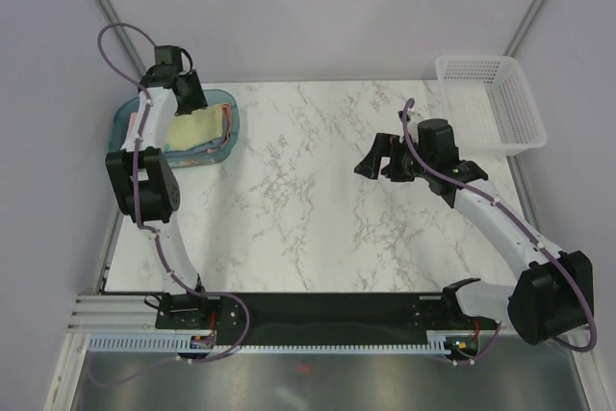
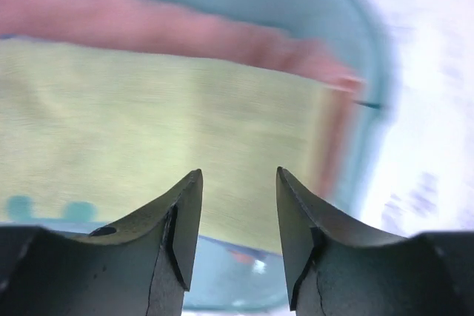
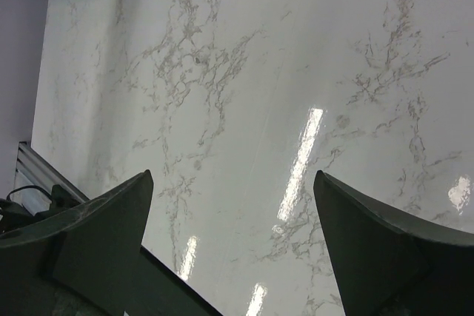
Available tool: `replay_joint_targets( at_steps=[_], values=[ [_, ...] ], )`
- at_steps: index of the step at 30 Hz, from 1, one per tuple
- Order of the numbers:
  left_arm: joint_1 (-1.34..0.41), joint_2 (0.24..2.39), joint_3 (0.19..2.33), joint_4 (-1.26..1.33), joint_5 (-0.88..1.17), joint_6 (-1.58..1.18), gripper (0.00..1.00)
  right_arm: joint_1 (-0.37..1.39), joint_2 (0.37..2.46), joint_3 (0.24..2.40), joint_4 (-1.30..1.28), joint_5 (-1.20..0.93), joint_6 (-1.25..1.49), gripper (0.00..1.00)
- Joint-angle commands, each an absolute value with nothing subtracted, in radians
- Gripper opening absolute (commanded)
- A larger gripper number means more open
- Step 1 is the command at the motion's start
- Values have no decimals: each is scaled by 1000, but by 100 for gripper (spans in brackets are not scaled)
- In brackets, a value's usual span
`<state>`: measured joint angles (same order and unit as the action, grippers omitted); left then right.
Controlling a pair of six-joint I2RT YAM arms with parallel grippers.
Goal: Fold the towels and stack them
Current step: Neatly place the folded towel into the bin
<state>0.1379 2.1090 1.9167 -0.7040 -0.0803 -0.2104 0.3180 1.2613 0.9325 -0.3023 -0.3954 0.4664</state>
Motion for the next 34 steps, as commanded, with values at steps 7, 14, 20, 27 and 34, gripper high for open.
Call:
replay_joint_targets(
  at_steps=[7, 14, 20, 27, 34],
  values=[
    [-280, 1628, 1699, -588, 276, -270, 100, 316, 1105, 1032, -471, -121, 460, 98],
    [-426, 1246, 1410, -440, 451, -317, 100, 316, 1022, 1132, -531, -64, 445, 98],
    [-430, 993, 1232, -423, 423, -330, 100, 313, 916, 1137, -523, -12, 440, 98],
    [-430, 877, 1161, -391, 439, -347, 100, 316, 850, 1132, -494, 61, 425, 98],
    [-430, 865, 1155, -368, 434, -339, 100, 316, 847, 1123, -477, 71, 420, 98]
  ],
)
